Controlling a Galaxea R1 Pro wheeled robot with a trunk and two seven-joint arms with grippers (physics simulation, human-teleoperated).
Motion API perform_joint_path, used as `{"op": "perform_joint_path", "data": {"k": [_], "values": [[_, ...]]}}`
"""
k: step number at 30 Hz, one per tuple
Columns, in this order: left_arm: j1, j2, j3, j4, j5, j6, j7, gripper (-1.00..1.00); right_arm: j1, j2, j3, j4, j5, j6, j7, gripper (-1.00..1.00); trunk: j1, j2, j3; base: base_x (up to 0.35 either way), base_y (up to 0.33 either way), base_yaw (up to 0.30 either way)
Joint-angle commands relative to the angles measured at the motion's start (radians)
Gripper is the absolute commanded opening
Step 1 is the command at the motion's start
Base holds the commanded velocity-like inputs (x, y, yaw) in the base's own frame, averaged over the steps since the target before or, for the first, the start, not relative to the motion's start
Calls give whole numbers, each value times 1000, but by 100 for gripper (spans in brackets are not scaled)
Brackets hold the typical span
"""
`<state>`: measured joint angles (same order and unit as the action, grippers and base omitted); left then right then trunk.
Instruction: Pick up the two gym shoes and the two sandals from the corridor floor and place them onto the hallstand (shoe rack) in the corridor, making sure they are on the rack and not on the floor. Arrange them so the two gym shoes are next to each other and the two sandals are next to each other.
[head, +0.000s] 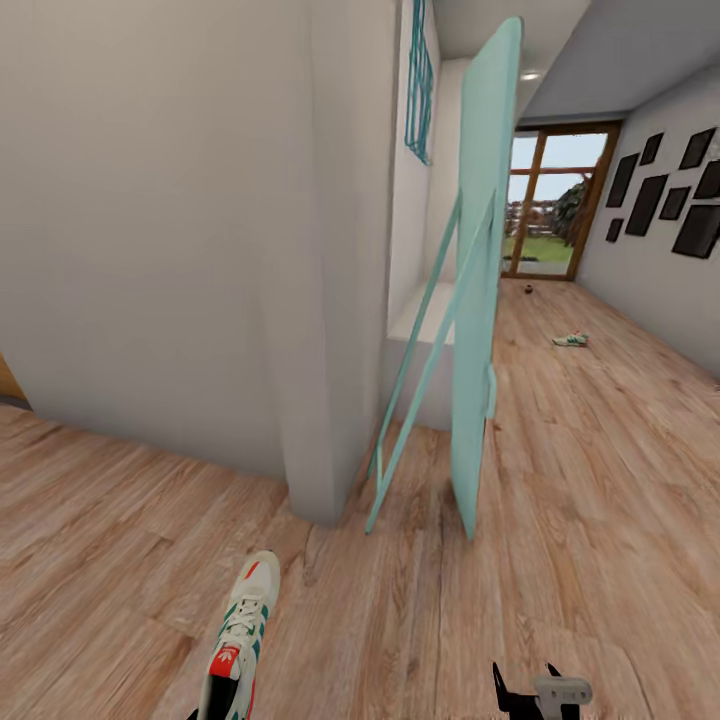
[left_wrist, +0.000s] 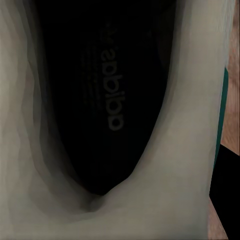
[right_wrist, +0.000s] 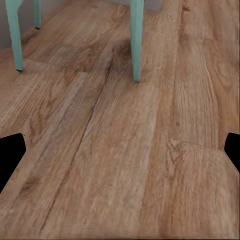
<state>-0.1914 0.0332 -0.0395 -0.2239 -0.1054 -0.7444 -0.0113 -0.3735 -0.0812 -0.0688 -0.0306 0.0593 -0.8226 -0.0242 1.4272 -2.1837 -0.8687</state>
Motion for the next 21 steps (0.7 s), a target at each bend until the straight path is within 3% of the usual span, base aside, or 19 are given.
{"op": "perform_joint_path", "data": {"k": [1, 7, 15, 21], "values": [[0, 1, -3, 0, -2, -3, 2, -100, -1, 0, -6, 1, 7, -3, -2, 100, 0, 0, -1, 0, 0, -271], [0, 1, -3, 0, -2, -3, 2, -100, -1, 0, -6, 1, 7, -3, -2, 100, 0, 0, -4, 0, 10, -271], [0, 1, -3, 0, -1, -3, 2, -100, -1, 0, -6, 1, 7, -3, -2, 100, 0, 0, -8, 0, 224, -271], [0, 1, -3, 0, -2, -3, 2, -100, -1, 1, -6, 1, 7, -3, -1, 100, 0, 0, -10, 0, 46, -271]]}}
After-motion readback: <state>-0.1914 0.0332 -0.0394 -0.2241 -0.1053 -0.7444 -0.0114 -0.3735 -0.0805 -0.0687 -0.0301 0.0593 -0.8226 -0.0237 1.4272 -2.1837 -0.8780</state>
